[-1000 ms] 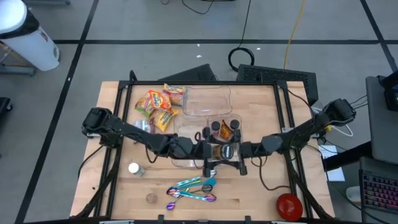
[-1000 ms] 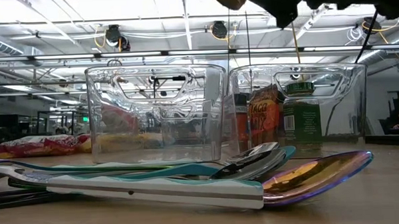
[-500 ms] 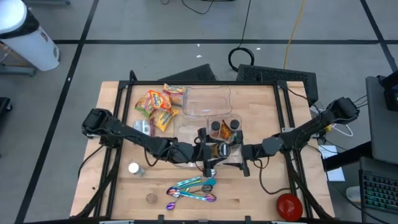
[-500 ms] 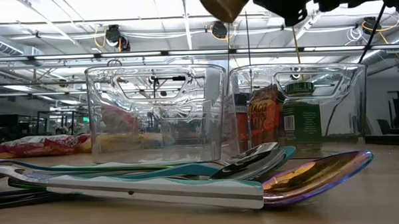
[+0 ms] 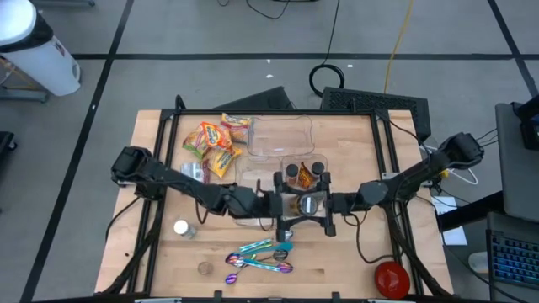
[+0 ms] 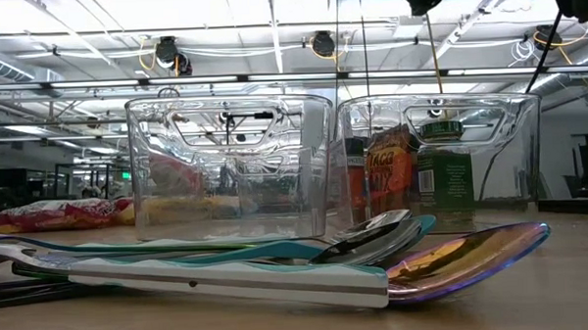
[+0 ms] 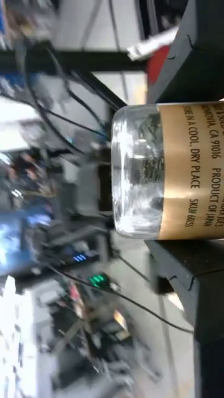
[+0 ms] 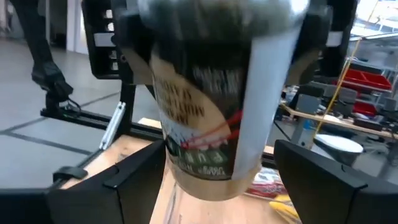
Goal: Pick & Place Food Item
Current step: Put the gold seasoning bottle into the bottom right transparent bin
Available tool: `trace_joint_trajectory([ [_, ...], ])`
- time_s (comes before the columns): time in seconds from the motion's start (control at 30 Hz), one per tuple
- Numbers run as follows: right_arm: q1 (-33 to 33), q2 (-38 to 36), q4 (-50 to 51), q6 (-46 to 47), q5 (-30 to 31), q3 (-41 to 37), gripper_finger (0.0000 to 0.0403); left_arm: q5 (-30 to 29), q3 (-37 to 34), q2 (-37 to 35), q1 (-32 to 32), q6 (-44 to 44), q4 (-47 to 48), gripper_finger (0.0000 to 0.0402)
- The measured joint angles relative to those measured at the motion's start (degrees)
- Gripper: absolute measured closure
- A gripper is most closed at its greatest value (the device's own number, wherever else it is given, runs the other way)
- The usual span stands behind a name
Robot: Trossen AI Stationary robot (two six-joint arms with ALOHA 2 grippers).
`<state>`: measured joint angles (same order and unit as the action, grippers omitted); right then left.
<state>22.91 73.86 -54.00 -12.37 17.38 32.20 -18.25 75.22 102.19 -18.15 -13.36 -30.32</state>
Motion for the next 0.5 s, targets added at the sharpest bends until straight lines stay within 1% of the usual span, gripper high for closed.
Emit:
trace_joint_trajectory([
  [0.07, 0.0, 0.5, -1.3, 0.3, -1.3, 0.0, 0.0113, 1.3, 0.0, 0.0, 0.5, 0.0, -0.7, 0.0111],
  [0.1, 0.0, 1.0, -2.7, 0.4, -3.1, 0.0, 0.0113, 1.4, 0.0, 0.0, 0.7, -0.1, -0.7, 0.0110],
  [0.17, -0.1, 2.4, -5.7, 0.9, -4.3, 0.0, 0.0112, 2.4, 0.0, 0.0, 1.3, 0.6, -0.9, 0.0114],
  [0.27, -0.1, 4.6, -9.1, 0.6, -3.1, 0.0, 0.0113, 7.1, 0.0, 0.9, 2.6, 2.1, -2.4, 0.0120],
  [0.3, -0.1, 5.5, -10.2, 0.3, -1.7, -0.1, 0.0112, 7.6, 0.0, 1.4, 2.8, 2.1, -2.8, 0.0120],
  [0.37, -0.1, 6.8, -11.3, -0.2, 0.0, -0.1, 0.0112, 6.4, 0.0, 2.2, 2.8, 1.8, -3.2, 0.0120],
  [0.43, -0.1, 7.4, -12.3, -0.3, 0.1, -0.1, 0.0113, 4.8, 0.0, 2.4, 2.6, 1.6, -3.0, 0.0119],
  [0.5, -0.2, 7.8, -12.9, -0.3, 0.4, -0.1, 0.0112, 4.6, 0.0, 2.4, 2.6, 1.5, -2.3, 0.0109],
])
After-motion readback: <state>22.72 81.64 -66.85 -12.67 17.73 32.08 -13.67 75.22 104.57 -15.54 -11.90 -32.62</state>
